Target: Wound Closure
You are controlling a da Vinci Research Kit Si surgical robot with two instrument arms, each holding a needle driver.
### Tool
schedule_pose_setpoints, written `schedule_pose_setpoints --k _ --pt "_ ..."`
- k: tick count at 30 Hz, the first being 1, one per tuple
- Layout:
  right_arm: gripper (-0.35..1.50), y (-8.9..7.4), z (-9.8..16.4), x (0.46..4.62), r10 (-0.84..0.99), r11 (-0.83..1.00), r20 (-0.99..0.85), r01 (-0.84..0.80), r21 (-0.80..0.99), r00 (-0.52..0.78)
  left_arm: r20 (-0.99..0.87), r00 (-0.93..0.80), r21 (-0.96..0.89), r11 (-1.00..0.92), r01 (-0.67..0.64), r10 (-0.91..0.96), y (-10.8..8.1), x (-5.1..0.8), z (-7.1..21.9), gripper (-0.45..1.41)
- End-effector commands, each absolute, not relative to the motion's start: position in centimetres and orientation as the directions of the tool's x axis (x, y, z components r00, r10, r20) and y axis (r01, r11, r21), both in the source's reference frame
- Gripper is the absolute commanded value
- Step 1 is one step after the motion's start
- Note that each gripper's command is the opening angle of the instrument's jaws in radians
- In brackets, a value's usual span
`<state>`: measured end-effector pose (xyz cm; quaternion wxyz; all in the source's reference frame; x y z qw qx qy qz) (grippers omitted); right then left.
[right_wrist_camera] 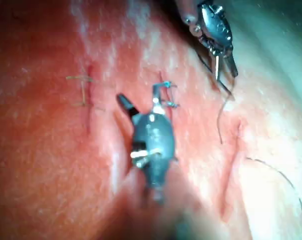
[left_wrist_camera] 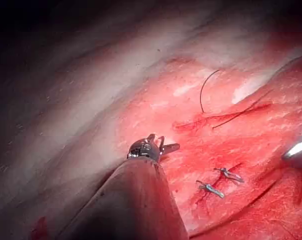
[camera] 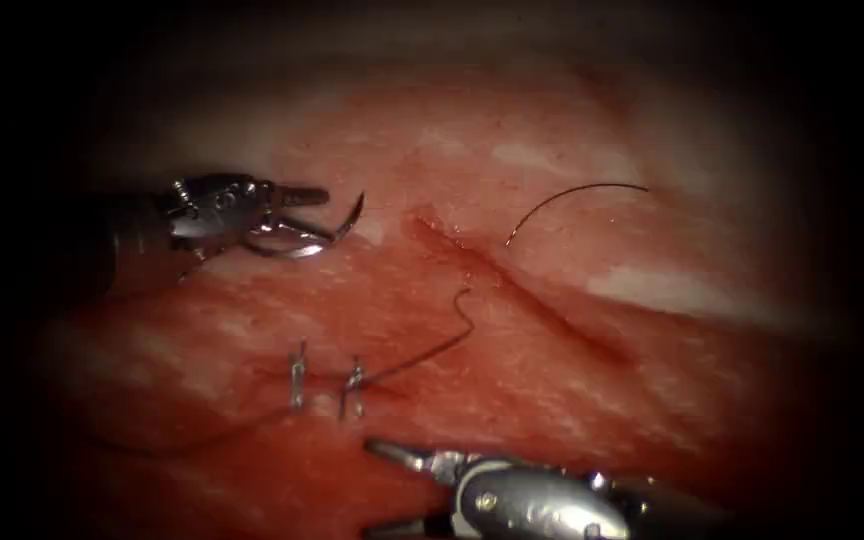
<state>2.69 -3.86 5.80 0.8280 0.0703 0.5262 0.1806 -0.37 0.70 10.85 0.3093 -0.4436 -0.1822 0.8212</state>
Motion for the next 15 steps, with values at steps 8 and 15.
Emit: schedule_pose_setpoints --k 8,15 --pt "1.23 -3.8 5.9 2.41 0.389 0.918 -0.837 -0.237 0.318 0.384 -0.589 -0.407 -0.601 -0.715 -0.357 0.698 0.7 -0.29 10.6 0.94" --pt "1.18 -3.4 6.0 1.68 0.466 0.877 -0.777 -0.337 0.343 0.423 -0.582 -0.409 -0.6 -0.711 -0.366 0.703 0.8 -0.26 10.4 0.78"
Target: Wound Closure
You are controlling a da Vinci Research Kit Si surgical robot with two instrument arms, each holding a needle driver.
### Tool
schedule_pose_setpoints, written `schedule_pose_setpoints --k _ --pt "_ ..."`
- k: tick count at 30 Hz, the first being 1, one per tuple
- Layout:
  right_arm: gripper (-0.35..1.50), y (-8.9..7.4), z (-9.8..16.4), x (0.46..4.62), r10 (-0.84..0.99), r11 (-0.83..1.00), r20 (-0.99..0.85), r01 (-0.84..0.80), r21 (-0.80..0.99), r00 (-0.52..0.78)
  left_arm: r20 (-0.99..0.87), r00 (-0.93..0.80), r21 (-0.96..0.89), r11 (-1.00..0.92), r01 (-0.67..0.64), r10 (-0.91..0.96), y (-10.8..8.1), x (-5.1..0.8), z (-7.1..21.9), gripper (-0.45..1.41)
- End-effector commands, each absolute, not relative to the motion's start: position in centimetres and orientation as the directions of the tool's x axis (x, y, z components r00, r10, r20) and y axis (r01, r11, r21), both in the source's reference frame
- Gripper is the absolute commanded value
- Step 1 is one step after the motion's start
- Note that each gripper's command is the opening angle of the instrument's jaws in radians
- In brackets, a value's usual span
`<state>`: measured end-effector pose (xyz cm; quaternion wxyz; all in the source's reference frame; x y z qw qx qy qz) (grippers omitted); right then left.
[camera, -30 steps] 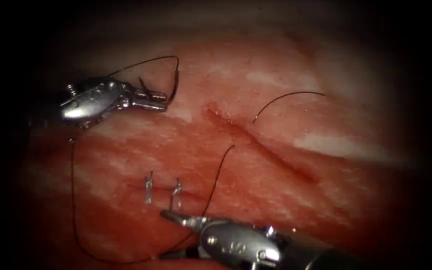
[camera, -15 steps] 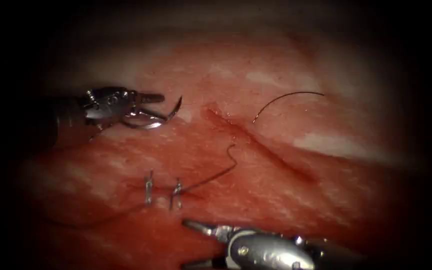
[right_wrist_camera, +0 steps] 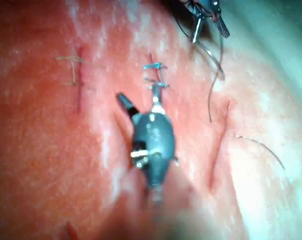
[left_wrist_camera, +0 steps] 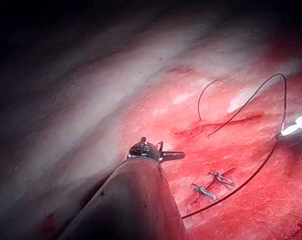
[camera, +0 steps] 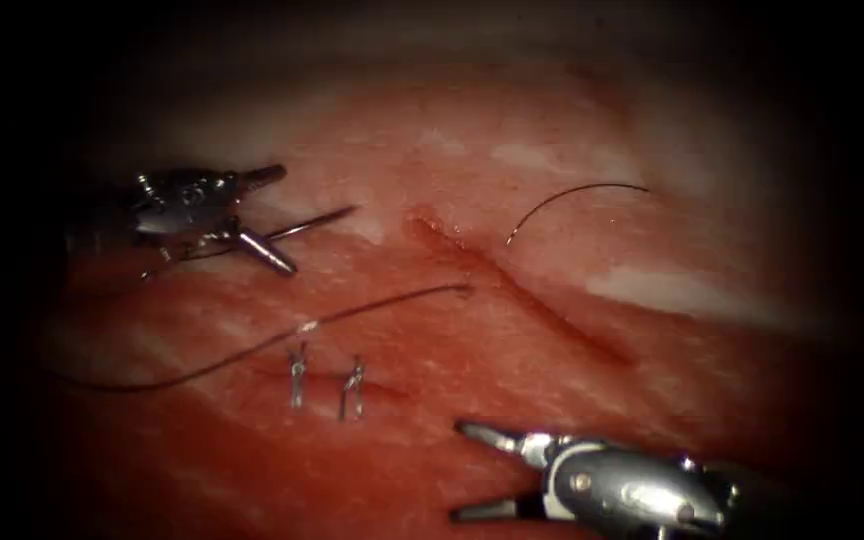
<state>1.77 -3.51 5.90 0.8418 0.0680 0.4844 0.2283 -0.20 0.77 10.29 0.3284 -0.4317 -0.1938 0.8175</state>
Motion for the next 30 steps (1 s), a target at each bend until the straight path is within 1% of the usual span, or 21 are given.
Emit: schedule_pose_setpoints --k 1,3,5,7,9,14,19,21,24,27,30 --pt "1.17 -3.3 6.1 1.55 0.514 0.846 -0.764 -0.379 0.375 0.39 -0.591 -0.405 -0.593 -0.716 -0.369 0.698 0.8 -0.29 10.3 0.74" --pt "1.1 -3.1 6.2 1.37 0.585 0.787 -0.745 -0.443 0.428 0.32 -0.601 -0.399 -0.59 -0.721 -0.363 0.693 0.8 -0.34 10.3 0.71" --pt "0.9 -2.9 6.4 1.18 0.698 0.665 -0.692 -0.525 0.531 0.184 -0.605 -0.397 -0.591 -0.723 -0.358 0.69 0.8 -0.41 10.4 0.71" --pt "0.73 -2.7 6.5 1.03 0.757 0.57 -0.648 -0.572 0.59 0.087 -0.612 -0.392 -0.591 -0.726 -0.351 0.687 0.8 -0.46 10.4 0.71" --pt "0.63 -2.5 6.7 0.95 0.804 0.476 -0.594 -0.613 0.63 0.014 -0.618 -0.386 -0.591 -0.729 -0.345 0.684 0.7 -0.49 10.4 0.71" --pt "0.61 -2.2 7.1 0.88 0.863 0.313 -0.495 -0.666 0.677 -0.098 -0.62 -0.383 -0.594 -0.729 -0.341 0.684 0.7 -0.5 10.4 0.69" --pt "0.61 -2.1 7.5 0.88 0.893 0.167 -0.403 -0.684 0.71 -0.2 -0.621 -0.382 -0.597 -0.729 -0.335 0.684 0.7 -0.49 10.4 0.68" --pt "0.61 -2.1 7.6 0.88 0.9 0.113 -0.363 -0.676 0.728 -0.241 -0.622 -0.382 -0.598 -0.729 -0.333 0.684 0.7 -0.5 10.4 0.66" --pt "0.68 -2.0 8.0 0.88 0.911 -0.03 -0.236 -0.626 0.779 -0.338 -0.624 -0.38 -0.601 -0.73 -0.326 0.683 0.7 -0.51 10.4 0.64" --pt "0.73 -2.1 8.1 0.86 0.908 -0.087 -0.188 -0.607 0.79 -0.375 -0.624 -0.38 -0.602 -0.73 -0.324 0.683 0.7 -0.51 10.4 0.62" --pt "0.73 -2.1 8.3 0.84 0.9 -0.149 -0.132 -0.576 0.804 -0.416 -0.625 -0.379 -0.603 -0.73 -0.321 0.683 0.7 -0.51 10.4 0.59"
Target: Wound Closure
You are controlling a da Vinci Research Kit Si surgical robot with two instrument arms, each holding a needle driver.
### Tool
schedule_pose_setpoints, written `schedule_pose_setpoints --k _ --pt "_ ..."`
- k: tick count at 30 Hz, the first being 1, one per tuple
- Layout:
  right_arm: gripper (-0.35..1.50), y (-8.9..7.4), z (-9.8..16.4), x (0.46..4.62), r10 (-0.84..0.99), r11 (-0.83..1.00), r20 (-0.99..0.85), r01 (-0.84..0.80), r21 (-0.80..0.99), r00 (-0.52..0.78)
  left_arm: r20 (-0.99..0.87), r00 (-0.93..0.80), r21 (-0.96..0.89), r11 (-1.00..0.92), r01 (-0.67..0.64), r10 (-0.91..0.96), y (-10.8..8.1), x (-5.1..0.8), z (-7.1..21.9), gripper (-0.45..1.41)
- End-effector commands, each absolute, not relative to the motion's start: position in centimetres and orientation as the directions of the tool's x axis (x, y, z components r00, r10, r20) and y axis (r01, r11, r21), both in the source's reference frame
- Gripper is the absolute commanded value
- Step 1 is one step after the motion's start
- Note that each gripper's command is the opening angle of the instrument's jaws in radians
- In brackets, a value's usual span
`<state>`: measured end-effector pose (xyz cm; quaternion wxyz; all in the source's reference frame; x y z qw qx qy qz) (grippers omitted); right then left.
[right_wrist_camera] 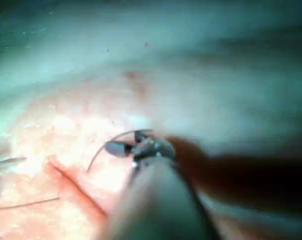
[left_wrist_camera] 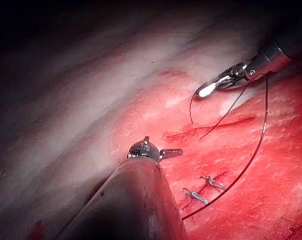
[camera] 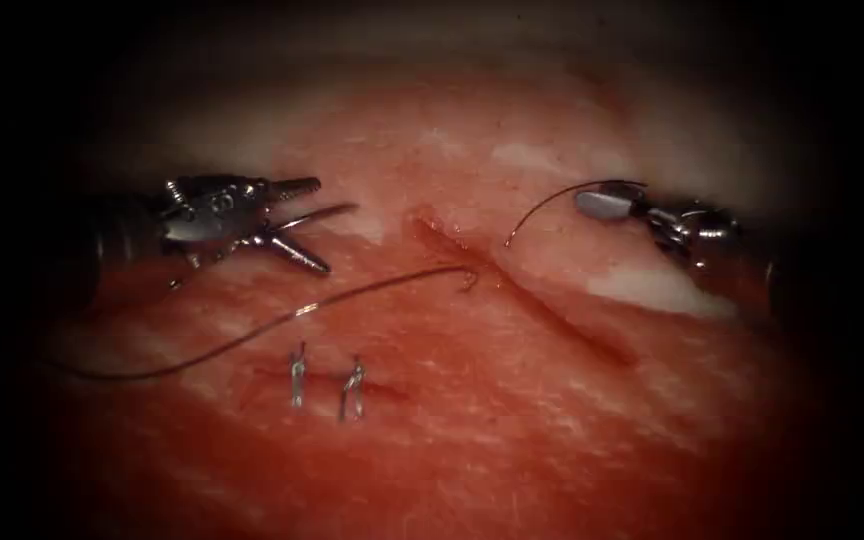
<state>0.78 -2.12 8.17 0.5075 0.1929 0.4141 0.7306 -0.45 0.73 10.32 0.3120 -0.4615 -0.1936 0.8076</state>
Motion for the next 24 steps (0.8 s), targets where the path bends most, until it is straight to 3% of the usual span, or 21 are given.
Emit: schedule_pose_setpoints --k 1,8,12,17,24 --pt "0.73 -2.1 8.32 0.84 0.898 -0.166 -0.114 -0.566 0.807 -0.426 -0.625 -0.379 -0.603 -0.73 -0.321 0.682 0.71 -0.51 10.39 0.59" --pt "0.68 -2.04 8.4 0.86 0.892 -0.187 -0.093 -0.549 0.815 -0.442 -0.625 -0.379 -0.603 -0.73 -0.321 0.682 0.71 -0.51 10.39 0.56" --pt "0.49 -2.01 8.39 0.9 0.887 -0.194 -0.088 -0.538 0.82 -0.454 -0.625 -0.379 -0.603 -0.731 -0.321 0.682 0.71 -0.51 10.39 0.54" --pt "-0.35 -2.01 8.35 0.95 0.897 -0.169 -0.096 -0.537 0.827 -0.431 -0.626 -0.379 -0.602 -0.731 -0.32 0.681 0.7 -0.52 10.4 0.51" --pt "-0.35 -2.02 8.19 1.04 0.899 0.116 -0.346 -0.616 0.78 -0.269 -0.628 -0.378 -0.602 -0.732 -0.318 0.68 0.69 -0.53 10.42 0.49"
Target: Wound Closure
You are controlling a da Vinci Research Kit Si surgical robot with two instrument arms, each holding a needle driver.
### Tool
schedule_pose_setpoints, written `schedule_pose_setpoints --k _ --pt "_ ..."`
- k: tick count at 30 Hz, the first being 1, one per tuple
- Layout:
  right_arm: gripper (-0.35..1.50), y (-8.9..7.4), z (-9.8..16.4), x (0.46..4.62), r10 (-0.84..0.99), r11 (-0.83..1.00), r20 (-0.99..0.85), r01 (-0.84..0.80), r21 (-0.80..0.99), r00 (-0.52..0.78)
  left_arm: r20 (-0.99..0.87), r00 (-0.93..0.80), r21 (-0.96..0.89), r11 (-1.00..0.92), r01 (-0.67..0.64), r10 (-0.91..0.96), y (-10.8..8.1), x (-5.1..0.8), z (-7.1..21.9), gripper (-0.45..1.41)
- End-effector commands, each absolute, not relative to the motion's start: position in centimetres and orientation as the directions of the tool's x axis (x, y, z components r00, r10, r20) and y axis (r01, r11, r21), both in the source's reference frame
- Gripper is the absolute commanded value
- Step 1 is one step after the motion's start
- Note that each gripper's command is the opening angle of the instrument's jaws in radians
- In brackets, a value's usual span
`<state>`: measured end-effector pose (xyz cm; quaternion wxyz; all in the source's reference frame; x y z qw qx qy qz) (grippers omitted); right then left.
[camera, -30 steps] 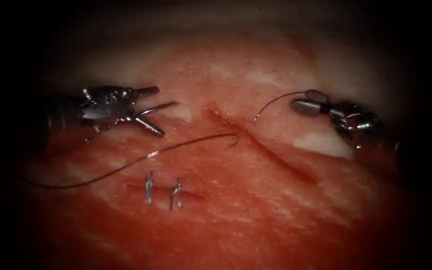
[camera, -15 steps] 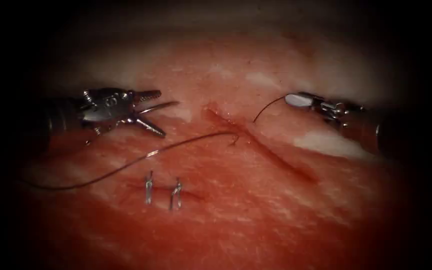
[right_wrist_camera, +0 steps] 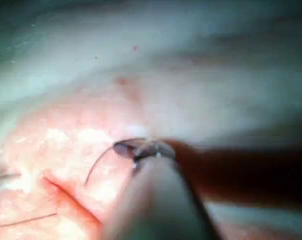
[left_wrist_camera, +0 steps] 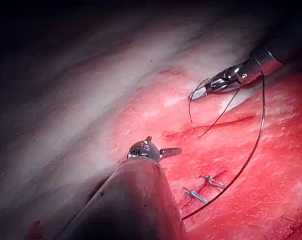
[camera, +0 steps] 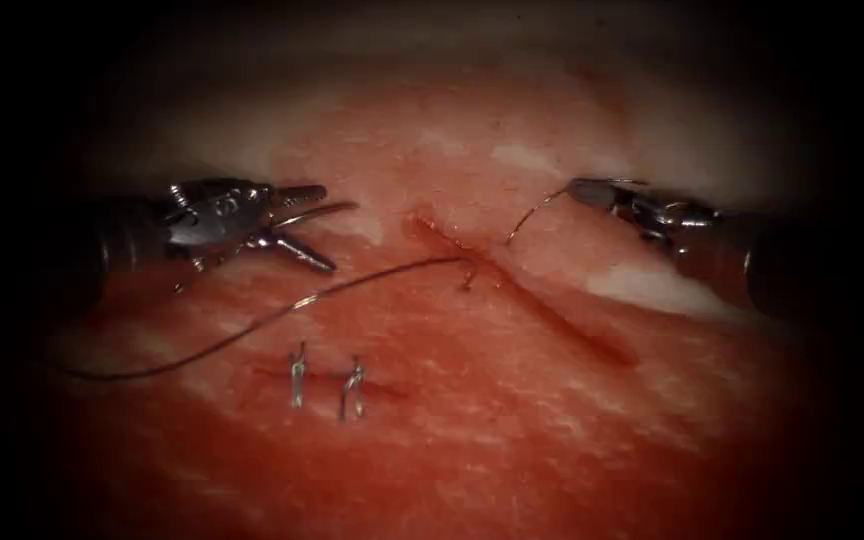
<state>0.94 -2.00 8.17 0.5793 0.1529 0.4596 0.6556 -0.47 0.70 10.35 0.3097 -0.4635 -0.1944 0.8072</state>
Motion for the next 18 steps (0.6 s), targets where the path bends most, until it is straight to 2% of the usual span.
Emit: schedule_pose_setpoints --k 1,3,12,16,18 --pt "-0.35 -2.03 8.15 1.07 0.892 0.162 -0.381 -0.615 0.772 -0.243 -0.628 -0.378 -0.602 -0.732 -0.318 0.68 0.69 -0.53 10.42 0.49" --pt "-0.35 -2.05 7.96 1.16 0.865 0.283 -0.478 -0.635 0.719 -0.155 -0.628 -0.378 -0.602 -0.733 -0.318 0.68 0.68 -0.54 10.42 0.47" --pt "-0.32 -2.04 7.57 1.41 0.846 0.341 -0.517 -0.614 0.712 -0.13 -0.629 -0.378 -0.603 -0.733 -0.315 0.68 0.68 -0.54 10.42 0.47" --pt "0.29 -2.1 7.61 1.42 0.837 0.357 -0.533 -0.614 0.704 -0.124 -0.629 -0.378 -0.603 -0.733 -0.315 0.68 0.68 -0.54 10.42 0.47" --pt "0.66 -2.16 7.63 1.41 0.837 0.366 -0.536 -0.615 0.699 -0.11 -0.629 -0.378 -0.603 -0.733 -0.315 0.68 0.68 -0.54 10.42 0.47"
